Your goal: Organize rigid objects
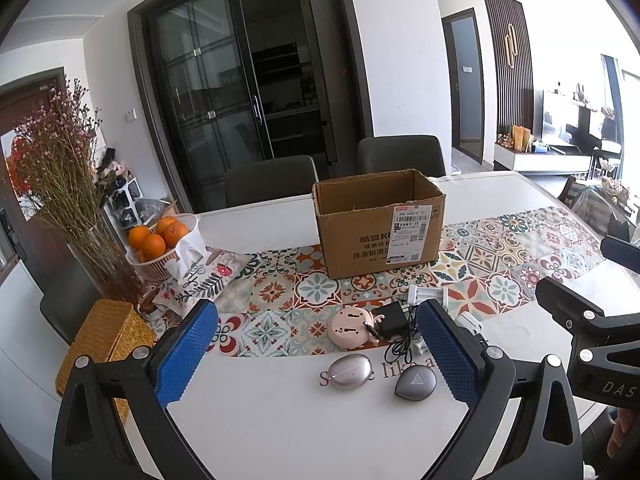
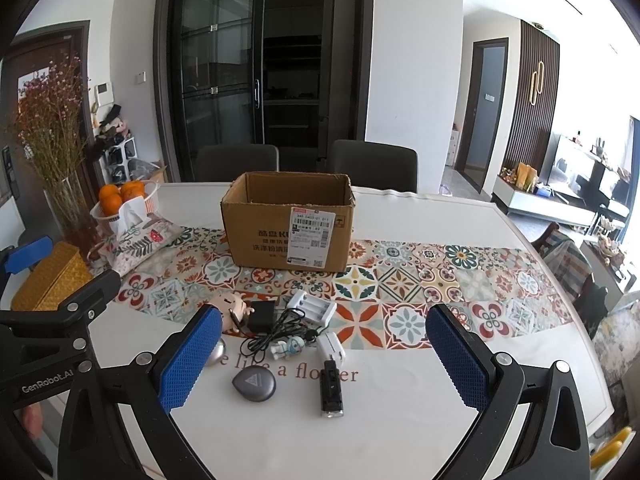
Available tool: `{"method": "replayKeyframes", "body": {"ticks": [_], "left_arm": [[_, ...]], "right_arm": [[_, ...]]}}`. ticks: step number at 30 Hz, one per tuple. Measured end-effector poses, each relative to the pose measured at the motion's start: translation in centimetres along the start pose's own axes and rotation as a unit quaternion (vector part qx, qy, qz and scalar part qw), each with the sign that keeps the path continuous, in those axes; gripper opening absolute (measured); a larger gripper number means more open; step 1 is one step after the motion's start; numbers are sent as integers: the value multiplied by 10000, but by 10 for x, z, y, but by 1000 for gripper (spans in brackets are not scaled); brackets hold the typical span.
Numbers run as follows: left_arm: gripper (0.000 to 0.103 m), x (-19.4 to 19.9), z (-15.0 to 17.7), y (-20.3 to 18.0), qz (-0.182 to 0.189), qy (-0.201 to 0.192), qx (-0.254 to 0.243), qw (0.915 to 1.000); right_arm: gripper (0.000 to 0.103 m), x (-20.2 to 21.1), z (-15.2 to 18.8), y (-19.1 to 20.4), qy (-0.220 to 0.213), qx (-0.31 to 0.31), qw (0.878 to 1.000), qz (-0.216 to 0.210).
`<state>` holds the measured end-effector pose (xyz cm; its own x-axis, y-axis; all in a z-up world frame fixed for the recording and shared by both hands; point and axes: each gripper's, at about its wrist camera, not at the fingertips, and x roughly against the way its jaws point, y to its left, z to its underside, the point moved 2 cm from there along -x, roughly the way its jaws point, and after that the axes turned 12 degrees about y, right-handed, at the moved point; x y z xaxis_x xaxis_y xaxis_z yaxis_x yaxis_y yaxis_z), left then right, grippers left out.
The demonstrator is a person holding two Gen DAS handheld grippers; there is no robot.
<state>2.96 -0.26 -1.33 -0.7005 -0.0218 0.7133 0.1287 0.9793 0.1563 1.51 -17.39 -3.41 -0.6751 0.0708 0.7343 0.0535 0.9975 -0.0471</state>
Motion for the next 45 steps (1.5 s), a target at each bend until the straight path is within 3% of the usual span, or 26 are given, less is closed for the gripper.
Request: {"method": "replayKeyframes", "body": {"ticks": [17,33,45], "left_arm": [[102,-9,3,-1,24,159,-16,9999],[100,-70,27,-34,337,1343,-343,9898],[97,-125,50,-57,389,1991,-402,9784]], "right_arm": [[102,-3,-1,0,42,21,10000,0],[101,-59,20,-13,604,235,9979,-34],[76,-130,49,-19,1485,362,9874,-419]]}}
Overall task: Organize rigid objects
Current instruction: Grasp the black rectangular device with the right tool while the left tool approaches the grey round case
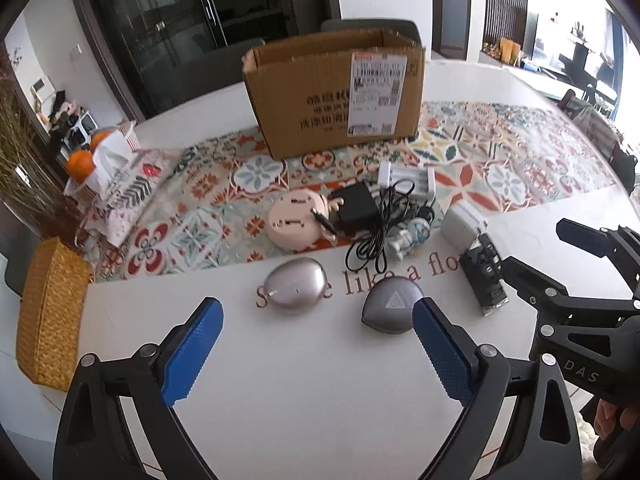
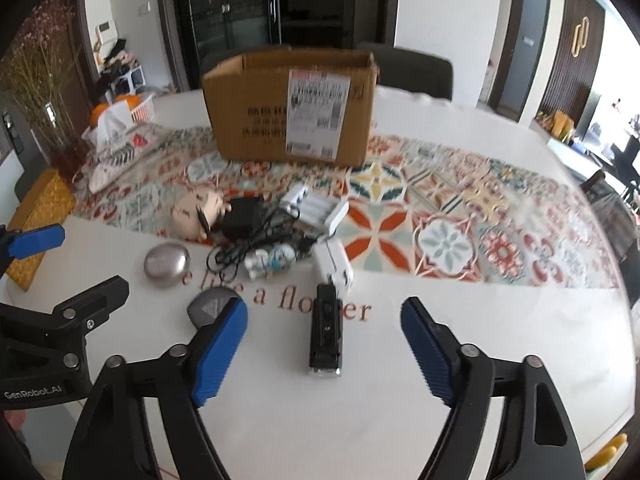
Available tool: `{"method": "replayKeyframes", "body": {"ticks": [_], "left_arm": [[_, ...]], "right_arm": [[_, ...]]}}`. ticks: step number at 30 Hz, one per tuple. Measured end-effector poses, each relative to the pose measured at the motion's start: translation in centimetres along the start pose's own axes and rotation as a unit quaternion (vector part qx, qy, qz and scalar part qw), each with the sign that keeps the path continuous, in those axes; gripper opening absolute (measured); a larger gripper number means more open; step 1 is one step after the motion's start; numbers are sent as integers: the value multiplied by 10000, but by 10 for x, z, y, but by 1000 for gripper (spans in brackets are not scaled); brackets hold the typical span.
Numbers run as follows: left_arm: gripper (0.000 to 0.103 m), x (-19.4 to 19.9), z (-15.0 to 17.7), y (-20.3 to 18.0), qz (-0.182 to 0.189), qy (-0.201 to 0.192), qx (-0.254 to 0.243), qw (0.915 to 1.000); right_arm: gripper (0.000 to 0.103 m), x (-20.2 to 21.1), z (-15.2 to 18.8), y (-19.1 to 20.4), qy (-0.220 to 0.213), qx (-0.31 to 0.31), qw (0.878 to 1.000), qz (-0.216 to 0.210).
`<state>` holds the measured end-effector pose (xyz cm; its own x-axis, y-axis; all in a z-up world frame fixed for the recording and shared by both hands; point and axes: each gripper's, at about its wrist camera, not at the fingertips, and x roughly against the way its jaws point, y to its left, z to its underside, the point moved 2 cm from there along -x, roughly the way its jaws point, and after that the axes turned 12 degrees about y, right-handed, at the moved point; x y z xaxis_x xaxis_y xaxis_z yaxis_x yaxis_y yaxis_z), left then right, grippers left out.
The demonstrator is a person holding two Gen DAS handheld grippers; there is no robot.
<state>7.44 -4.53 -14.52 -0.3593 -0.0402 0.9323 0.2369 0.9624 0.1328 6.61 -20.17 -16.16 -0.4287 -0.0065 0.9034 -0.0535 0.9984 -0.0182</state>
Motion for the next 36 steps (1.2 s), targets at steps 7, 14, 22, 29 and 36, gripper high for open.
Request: {"method": "replayKeyframes", "body": {"ticks": [7,14,22,29,36], "left_arm": [[97,-27,4,-6,-32,213,-43,9998],[97,-40,5,-13,-171,114,-170,9996],[97,-53,5,-17,-34,190,-110,9998],[97,-60,6,-18,30,281,-66,9996],[95,-63,4,-20,157,325,0,9993]], "right_arm": [[63,-38,7,-3,389,26,9991,-138],[48,-67,14,-4,588,117,9980,-216],[40,-83,14,-10,613,-42,9975,-358],[34,-92,12,-10,605,-67,9974,-391],[29,-94,10,-11,588,-66,9974,-405]]}}
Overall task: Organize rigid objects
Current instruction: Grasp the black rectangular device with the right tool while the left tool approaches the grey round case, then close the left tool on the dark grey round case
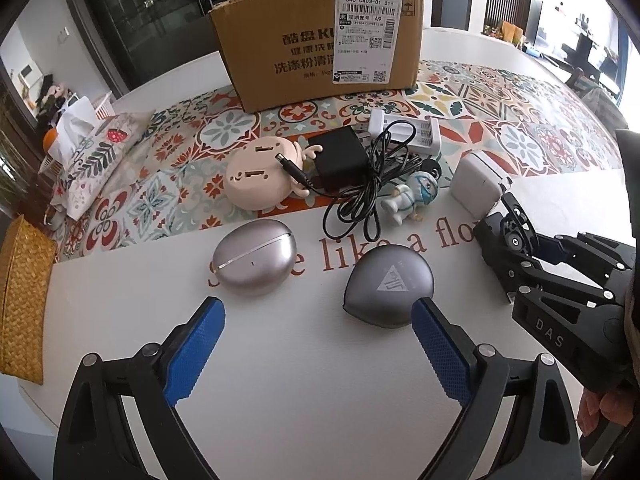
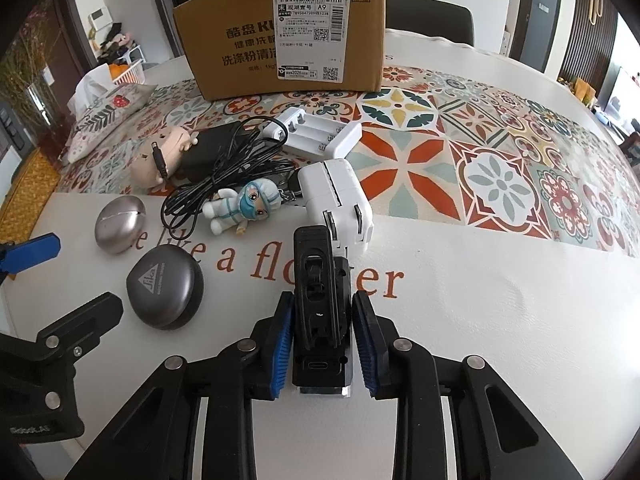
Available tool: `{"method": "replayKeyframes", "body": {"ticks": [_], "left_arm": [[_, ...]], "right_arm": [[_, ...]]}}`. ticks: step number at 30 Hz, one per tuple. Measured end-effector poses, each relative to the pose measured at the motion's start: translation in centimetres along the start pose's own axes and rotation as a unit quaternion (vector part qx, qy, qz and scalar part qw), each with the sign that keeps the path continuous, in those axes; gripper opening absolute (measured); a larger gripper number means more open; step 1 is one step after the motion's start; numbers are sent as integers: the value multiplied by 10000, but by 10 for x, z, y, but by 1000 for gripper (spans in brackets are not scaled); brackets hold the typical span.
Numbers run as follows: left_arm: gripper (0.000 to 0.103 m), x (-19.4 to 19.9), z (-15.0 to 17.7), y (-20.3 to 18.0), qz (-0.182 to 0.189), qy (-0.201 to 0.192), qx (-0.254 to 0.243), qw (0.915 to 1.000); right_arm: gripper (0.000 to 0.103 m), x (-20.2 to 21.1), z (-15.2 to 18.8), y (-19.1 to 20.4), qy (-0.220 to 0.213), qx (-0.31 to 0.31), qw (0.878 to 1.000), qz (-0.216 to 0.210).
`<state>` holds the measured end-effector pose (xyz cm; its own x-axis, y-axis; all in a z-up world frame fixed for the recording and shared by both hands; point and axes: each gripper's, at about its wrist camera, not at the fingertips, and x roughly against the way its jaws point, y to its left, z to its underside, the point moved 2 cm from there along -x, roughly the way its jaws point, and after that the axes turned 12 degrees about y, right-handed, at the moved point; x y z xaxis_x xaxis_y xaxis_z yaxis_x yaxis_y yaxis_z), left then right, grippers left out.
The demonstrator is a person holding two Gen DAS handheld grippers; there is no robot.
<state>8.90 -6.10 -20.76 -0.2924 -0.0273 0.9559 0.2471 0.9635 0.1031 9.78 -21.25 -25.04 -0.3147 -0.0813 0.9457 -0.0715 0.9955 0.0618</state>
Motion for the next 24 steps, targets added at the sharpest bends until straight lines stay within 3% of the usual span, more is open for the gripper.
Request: {"method": "replayKeyframes", "body": {"ticks": [6,11,24], "left_arm": [[91,-1,-4,-8,278,-8,11,9996],[82,-9,-7,-18,495,52,-37,9988],[70,-33,-14,-32,469,92,-162,9987]], "right_arm": [[29,10,4,-6,44,-65,10000,-41],[29,24,8,-13,-18,-86,10000,33],[29,24,11,-18,-7,-100,9999,19]]}}
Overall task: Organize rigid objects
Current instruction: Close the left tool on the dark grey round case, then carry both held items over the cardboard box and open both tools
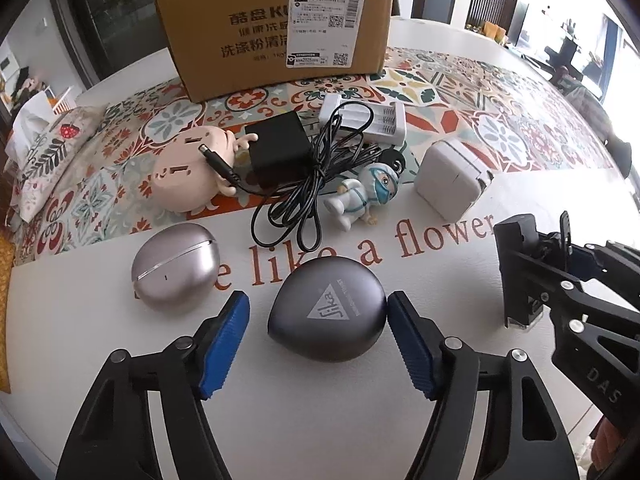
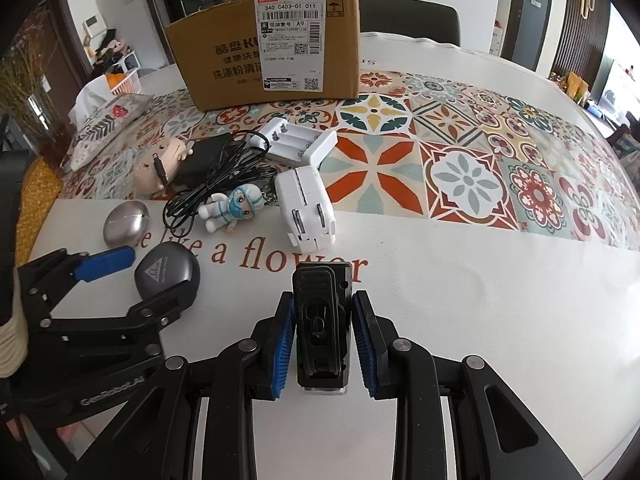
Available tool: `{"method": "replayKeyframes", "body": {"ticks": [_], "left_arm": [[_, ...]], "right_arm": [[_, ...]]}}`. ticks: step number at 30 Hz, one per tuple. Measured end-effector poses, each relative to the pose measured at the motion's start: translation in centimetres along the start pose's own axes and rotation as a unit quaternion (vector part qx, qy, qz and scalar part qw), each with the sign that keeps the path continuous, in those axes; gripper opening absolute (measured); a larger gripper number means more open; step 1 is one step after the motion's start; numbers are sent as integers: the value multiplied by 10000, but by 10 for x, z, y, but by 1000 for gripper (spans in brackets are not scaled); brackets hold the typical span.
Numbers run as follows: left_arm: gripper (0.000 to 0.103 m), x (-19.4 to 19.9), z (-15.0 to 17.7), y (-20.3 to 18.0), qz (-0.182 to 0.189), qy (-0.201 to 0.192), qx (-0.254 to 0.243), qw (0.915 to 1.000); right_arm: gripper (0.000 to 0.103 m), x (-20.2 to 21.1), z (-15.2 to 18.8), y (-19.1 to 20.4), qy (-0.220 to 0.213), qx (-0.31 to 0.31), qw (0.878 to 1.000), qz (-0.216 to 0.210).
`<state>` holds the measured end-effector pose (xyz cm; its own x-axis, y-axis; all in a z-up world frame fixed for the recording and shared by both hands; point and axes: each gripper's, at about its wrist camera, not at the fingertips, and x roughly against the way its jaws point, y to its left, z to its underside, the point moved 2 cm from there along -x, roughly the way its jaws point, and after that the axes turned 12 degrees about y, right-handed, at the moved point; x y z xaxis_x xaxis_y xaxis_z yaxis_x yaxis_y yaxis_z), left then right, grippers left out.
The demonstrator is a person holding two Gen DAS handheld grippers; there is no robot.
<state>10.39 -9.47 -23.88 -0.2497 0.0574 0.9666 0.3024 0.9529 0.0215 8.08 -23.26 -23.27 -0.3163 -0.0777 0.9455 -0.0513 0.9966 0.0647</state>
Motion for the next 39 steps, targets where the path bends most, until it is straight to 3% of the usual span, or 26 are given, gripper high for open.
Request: {"method": "replayKeyframes", "body": {"ticks": [5,23,39], "left_arm": [[57,-6,-2,-3,87,56,-63,9999],[57,22,-4,7,210,-314,-136,9992],[57,80,-23,21,208,-1023,-143,9944]], "right_arm": [[29,-1,0,3,19,13,10000,-6],[28,22,-10,14,-205,51,9998,-56],[28,68,-25,27,-683,121,9976,27]]}}
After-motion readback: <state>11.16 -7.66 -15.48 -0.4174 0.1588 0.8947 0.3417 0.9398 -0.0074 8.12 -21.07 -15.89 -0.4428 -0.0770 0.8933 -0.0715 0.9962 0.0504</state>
